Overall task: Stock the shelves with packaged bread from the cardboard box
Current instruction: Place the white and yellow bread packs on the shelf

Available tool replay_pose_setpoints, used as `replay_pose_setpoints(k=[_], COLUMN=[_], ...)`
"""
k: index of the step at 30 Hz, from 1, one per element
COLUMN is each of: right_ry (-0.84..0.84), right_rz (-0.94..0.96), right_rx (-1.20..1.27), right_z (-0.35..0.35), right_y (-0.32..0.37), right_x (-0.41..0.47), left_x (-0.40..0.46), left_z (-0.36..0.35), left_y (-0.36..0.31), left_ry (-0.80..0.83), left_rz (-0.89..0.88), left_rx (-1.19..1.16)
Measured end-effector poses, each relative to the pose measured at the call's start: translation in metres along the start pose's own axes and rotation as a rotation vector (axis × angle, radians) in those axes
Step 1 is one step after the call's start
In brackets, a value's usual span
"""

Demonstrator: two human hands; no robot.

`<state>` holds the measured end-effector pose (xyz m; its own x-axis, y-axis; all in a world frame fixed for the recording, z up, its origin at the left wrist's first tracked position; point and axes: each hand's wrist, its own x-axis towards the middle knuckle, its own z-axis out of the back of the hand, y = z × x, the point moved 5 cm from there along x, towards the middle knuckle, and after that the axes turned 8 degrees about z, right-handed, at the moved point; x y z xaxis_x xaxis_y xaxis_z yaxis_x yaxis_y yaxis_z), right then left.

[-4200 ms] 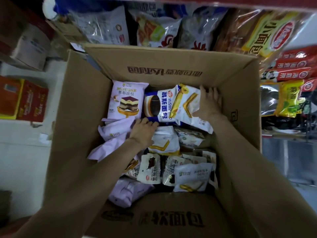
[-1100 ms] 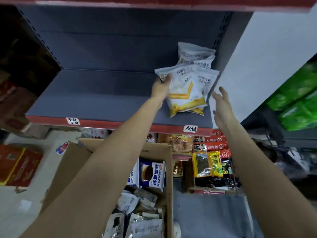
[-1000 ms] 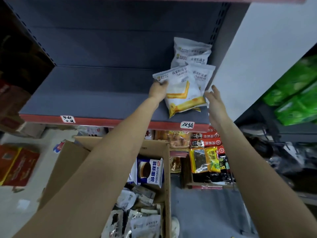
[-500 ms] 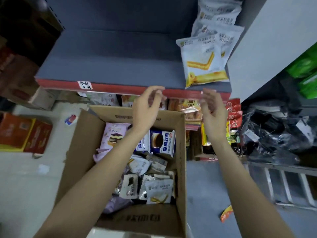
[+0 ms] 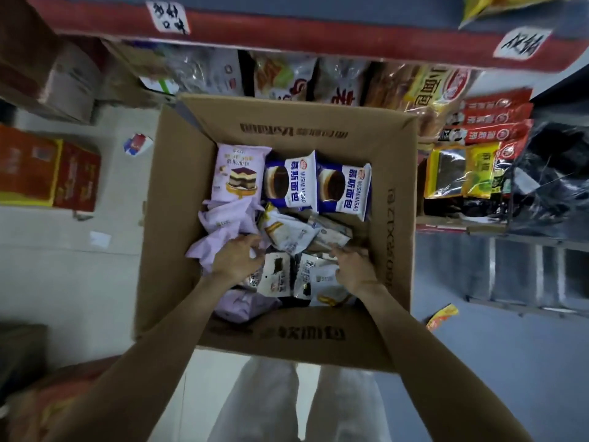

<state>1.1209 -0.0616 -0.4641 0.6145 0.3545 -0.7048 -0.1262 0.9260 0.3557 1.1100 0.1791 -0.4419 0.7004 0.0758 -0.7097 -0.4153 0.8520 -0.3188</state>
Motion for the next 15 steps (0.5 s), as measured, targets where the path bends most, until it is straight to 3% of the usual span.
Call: replay_pose_setpoints(k=[6,10,15], right_ry=[0.14,0.108,0.031], right_rz=[-0.067,-0.005,-0.01], right_rx=[-0.354,-0.491,-0.325], right_z=[-0.041,-0.048,-0.056], right_y=[-0.016,-0.022,-0.023], right_x=[0.022,0.025,0.022], left_x=[0.012,0.015,0.013], left_z=[-0.039,-0.056,-0.039], left_y=[0.032,0.041,0.036], left_ry=[0.005,0.072,-0.186], left_rz=[0.022,0.059,-0.013], left_rx=[0.166,0.172,0.126])
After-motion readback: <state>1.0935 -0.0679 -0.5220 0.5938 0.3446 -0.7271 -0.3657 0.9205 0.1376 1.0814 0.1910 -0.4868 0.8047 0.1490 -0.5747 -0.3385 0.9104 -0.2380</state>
